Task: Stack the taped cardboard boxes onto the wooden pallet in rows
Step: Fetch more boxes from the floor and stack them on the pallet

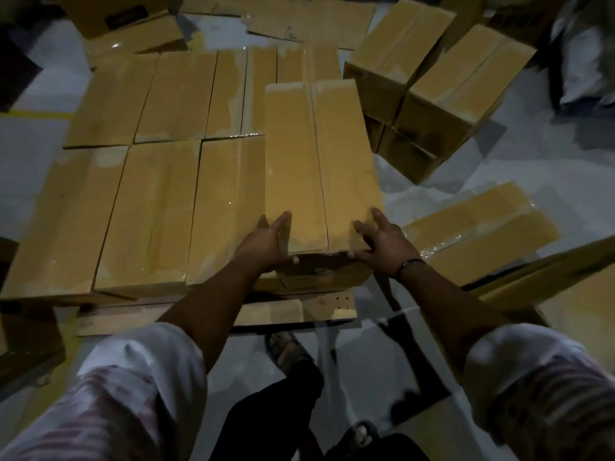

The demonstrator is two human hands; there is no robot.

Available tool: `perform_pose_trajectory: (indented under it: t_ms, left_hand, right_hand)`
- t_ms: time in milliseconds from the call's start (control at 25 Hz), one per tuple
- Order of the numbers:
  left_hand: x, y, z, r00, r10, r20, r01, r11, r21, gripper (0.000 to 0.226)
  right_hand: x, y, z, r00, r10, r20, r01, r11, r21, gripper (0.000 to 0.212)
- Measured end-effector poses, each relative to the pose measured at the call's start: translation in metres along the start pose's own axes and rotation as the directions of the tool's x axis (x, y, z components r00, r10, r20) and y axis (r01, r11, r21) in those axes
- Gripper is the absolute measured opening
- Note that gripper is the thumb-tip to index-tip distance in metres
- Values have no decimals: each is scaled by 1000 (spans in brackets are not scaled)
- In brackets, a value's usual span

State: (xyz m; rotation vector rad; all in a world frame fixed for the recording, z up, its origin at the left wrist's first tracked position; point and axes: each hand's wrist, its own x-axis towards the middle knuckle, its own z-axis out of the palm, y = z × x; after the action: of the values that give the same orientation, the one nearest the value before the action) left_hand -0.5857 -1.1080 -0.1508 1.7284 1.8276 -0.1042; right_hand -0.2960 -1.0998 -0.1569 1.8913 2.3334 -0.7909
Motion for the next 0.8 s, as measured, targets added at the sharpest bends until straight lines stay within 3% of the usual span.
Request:
perform_pose_trajectory:
  t_ms: [80, 160, 240, 320, 440, 640, 800]
  left_hand:
    - [9, 4, -10, 999, -14, 29, 12, 998, 60, 122]
    - [22, 12, -23, 1000, -18, 7, 18, 998, 63, 119]
    - [43, 19, -35, 999, -23, -30, 22, 1000, -9, 112]
    - [65, 20, -45, 997, -20, -78, 18, 1000, -22, 106]
    - [99, 19, -54, 990, 33, -139, -28, 999, 39, 97]
    - [159, 49, -69, 963, 181, -198, -154, 977, 147, 88]
    - [215, 83, -86, 956, 211, -204, -177, 969, 170, 86]
  right_hand:
    - [6, -7, -4, 999, 28, -29, -28, 1000, -7, 77]
    - [22, -14, -8, 990, 123, -74, -112, 984, 136, 83]
    - [47, -20, -20, 945, 316, -90, -248, 866, 435, 91]
    - [70, -24, -31, 891, 454, 1, -348, 683, 642, 91]
    - [95, -22, -36, 868, 485, 101, -422, 618, 663, 81]
    - [132, -6, -38, 867, 489, 93, -421, 620, 662, 67]
    - [174, 6, -48, 897, 435, 79, -366, 630, 685, 57]
